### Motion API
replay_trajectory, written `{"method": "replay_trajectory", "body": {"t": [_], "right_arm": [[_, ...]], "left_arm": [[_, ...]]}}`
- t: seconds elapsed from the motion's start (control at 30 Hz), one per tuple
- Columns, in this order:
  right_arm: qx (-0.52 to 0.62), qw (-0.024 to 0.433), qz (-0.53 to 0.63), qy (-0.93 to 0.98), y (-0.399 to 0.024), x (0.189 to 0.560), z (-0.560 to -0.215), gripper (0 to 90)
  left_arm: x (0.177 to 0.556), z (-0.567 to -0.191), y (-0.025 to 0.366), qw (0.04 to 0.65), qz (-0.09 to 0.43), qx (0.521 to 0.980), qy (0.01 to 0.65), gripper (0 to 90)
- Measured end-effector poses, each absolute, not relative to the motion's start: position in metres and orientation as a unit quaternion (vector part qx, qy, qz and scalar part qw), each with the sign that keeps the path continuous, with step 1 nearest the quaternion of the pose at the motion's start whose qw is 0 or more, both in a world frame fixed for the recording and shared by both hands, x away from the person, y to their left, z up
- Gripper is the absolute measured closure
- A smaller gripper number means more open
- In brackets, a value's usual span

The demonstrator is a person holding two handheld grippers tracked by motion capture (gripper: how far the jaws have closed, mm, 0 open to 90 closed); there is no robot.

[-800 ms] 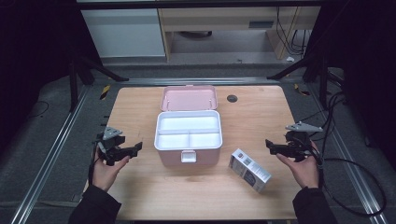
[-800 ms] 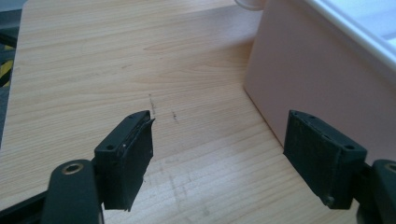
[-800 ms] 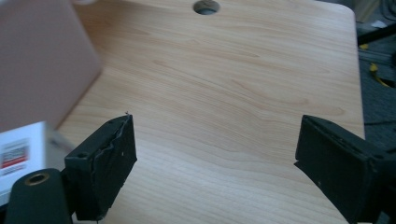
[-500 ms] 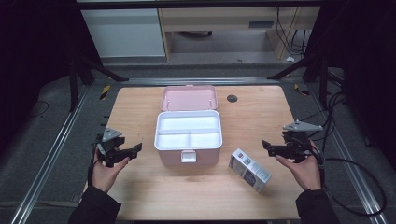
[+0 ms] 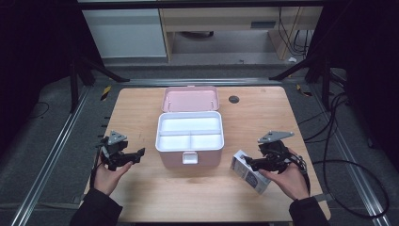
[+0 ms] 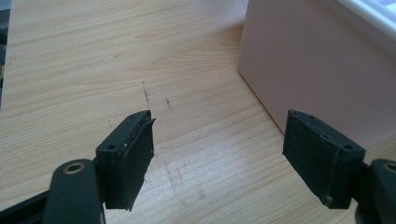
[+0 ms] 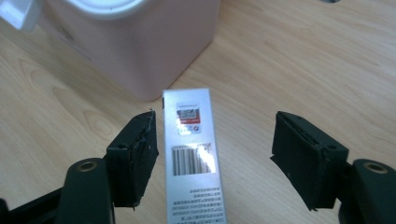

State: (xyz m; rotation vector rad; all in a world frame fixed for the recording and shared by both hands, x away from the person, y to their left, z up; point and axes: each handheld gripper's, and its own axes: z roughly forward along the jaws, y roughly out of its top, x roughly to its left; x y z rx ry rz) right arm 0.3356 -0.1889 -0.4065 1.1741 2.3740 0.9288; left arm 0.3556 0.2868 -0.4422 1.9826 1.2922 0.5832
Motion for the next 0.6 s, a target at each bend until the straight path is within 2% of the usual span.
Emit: {"method": "replay_trajectory", "body": {"t": [0.33,0.6], "right_arm": [[0.408,0.137,0.285,0.857,-0.182,0.329,-0.421,39.5],[0.415,0.120,0.248,0.867,-0.180,0.331,-0.434,42.3]], "left_arm": [[0.356,-0.446,0.285,0.339,0.219,0.768,0.497,24.2],[0.358,-0.449,0.285,0.331,0.215,0.774,0.495,24.3]]}}
